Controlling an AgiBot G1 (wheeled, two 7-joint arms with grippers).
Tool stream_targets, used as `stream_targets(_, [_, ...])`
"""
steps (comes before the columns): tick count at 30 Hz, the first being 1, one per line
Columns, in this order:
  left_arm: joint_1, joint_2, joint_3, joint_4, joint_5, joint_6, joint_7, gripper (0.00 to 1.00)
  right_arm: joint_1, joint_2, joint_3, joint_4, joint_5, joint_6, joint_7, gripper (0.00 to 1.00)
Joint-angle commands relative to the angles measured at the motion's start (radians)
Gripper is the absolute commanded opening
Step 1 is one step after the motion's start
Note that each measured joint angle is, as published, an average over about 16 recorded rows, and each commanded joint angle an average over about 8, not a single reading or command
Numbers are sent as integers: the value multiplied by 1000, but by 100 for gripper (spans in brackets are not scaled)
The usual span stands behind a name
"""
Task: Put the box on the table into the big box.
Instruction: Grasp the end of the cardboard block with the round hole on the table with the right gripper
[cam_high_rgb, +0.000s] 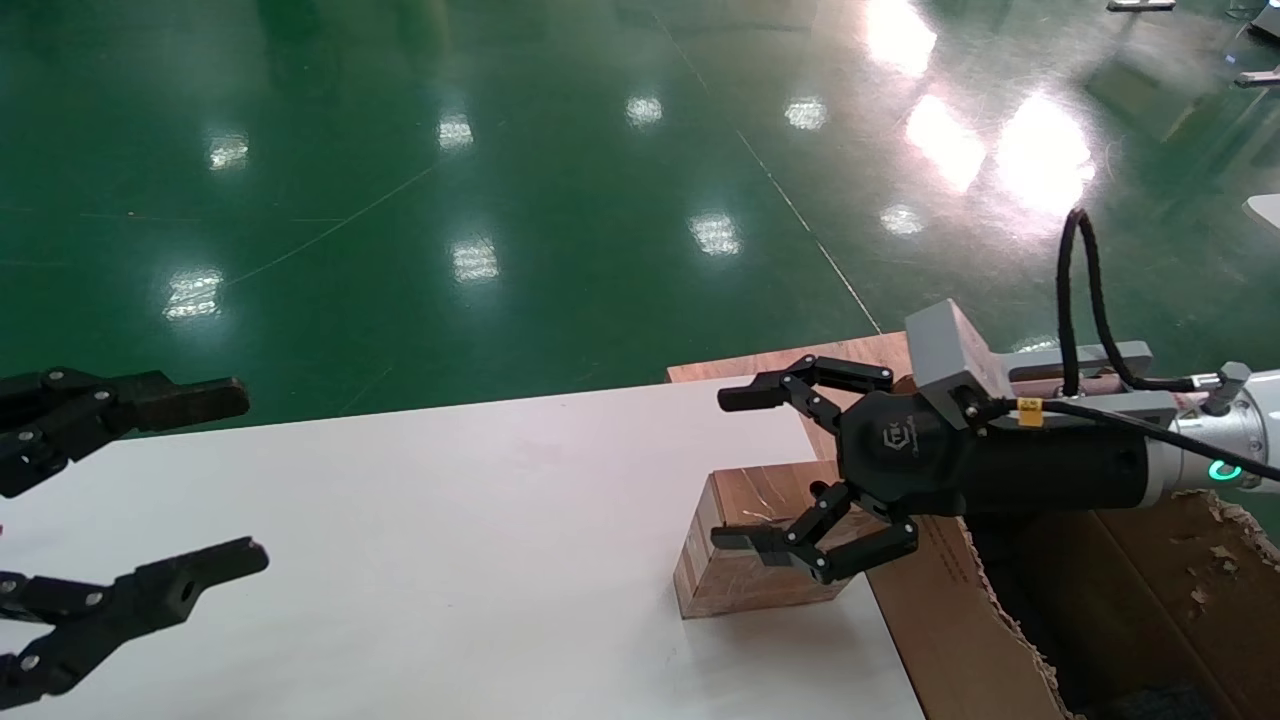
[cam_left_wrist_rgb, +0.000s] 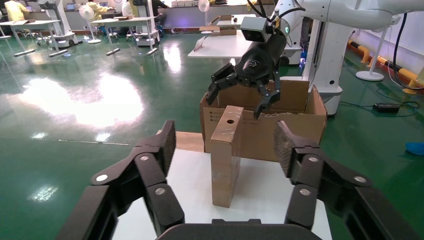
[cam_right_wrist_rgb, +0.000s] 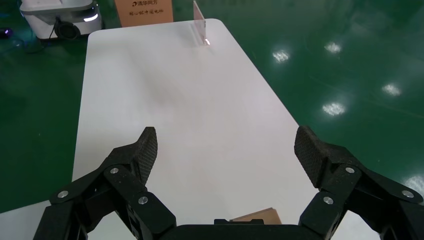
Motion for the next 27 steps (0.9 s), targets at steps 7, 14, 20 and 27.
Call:
stream_targets(7, [0,0,0,0,0,0,0,0,13,14,-14,-18,-20,10,-41,100])
stream_targets(14, [0,0,0,0,0,0,0,0,53,15,-60,-72,-52,-9,-126,100])
stream_targets(20, [0,0,0,0,0,0,0,0,86,13,-124,-145,-77,-9,-205,100])
stream_targets(27, [0,0,0,0,0,0,0,0,131,2,-178,-237,-108,-4,-276,100])
